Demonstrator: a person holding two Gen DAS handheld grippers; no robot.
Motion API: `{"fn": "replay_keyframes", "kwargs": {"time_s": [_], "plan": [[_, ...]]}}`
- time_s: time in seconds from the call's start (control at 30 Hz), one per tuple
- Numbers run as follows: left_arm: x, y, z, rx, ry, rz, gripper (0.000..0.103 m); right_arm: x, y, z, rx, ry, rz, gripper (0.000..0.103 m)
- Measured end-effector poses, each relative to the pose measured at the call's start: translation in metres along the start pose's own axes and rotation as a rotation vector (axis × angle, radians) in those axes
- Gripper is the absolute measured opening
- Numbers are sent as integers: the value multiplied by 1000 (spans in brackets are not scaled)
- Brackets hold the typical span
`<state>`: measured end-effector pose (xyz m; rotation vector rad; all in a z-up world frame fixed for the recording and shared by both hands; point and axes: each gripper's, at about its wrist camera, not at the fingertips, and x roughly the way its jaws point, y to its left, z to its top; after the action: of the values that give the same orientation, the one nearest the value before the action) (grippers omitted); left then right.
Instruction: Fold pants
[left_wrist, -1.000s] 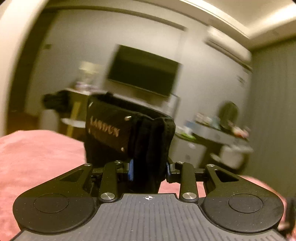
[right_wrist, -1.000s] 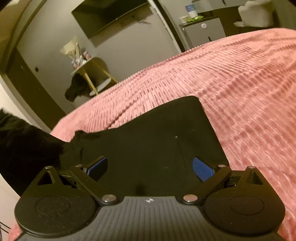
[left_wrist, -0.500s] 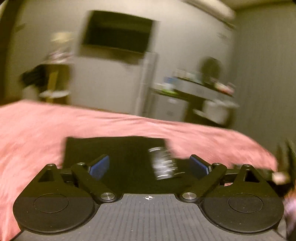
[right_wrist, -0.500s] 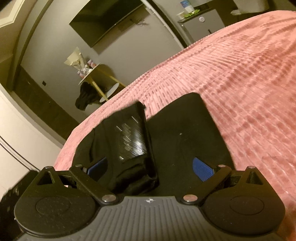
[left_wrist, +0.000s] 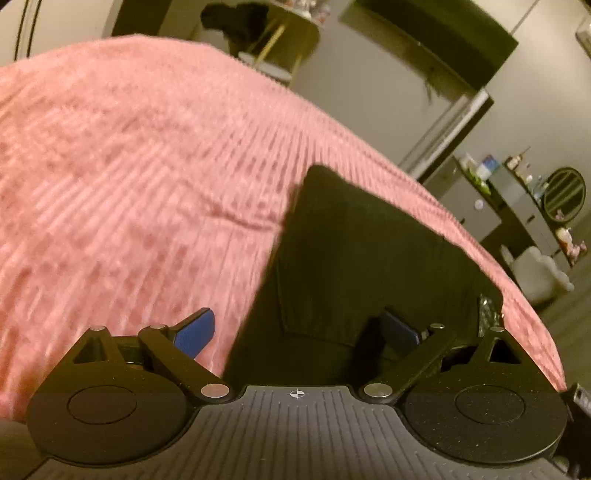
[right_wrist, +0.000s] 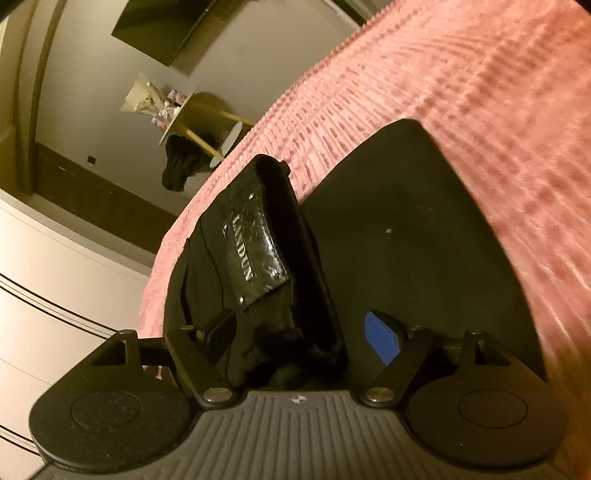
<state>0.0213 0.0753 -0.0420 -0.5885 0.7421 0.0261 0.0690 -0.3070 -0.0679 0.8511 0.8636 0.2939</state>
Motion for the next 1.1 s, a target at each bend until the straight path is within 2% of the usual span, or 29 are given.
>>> {"fn": "replay_keyframes", "kwargs": {"time_s": [0.13, 0.3, 0.33, 0.37, 0.43, 0.47, 0.6, 0.73, 0.83, 0.9, 0.93, 1.03, 1.1], "plan": [[1, 7, -4, -56, 10, -35, 100, 24, -4, 12, 52, 80, 60, 76], [6, 9, -2, -95, 25, -63, 100, 44, -6, 17, 107, 115, 110, 76], [8, 9, -2, -96, 26, -63, 100, 46, -8, 18, 126, 120, 123, 66], [9, 9, -2, -97, 27, -64, 100, 49, -10, 19, 140, 132, 128, 49], [11, 9, -2, -103, 32, -69, 100, 53, -13, 17, 153, 141, 132, 40], [11, 9, -2, -107, 34, -71, 100, 53, -15, 16, 160, 142, 144, 39], [13, 9, -4, -114, 35, -83, 100, 60, -17, 16, 173, 168, 180, 44], [18, 8, -4, -115, 36, -91, 101, 73, -2, 20, 161, 197, 202, 73], [20, 8, -4, -118, 32, -90, 102, 75, 14, 17, 130, 181, 145, 73], [19, 8, -4, -124, 24, -92, 102, 71, 23, 12, 93, 158, 95, 55], [19, 9, -4, -134, 18, -93, 102, 69, 27, 9, 74, 147, 61, 36], [18, 10, -4, -146, 9, -97, 102, 54, 36, 4, 70, 108, 66, 24], [16, 9, -5, -142, -8, -98, 102, 41, 47, 4, 56, 72, 97, 21]]}}
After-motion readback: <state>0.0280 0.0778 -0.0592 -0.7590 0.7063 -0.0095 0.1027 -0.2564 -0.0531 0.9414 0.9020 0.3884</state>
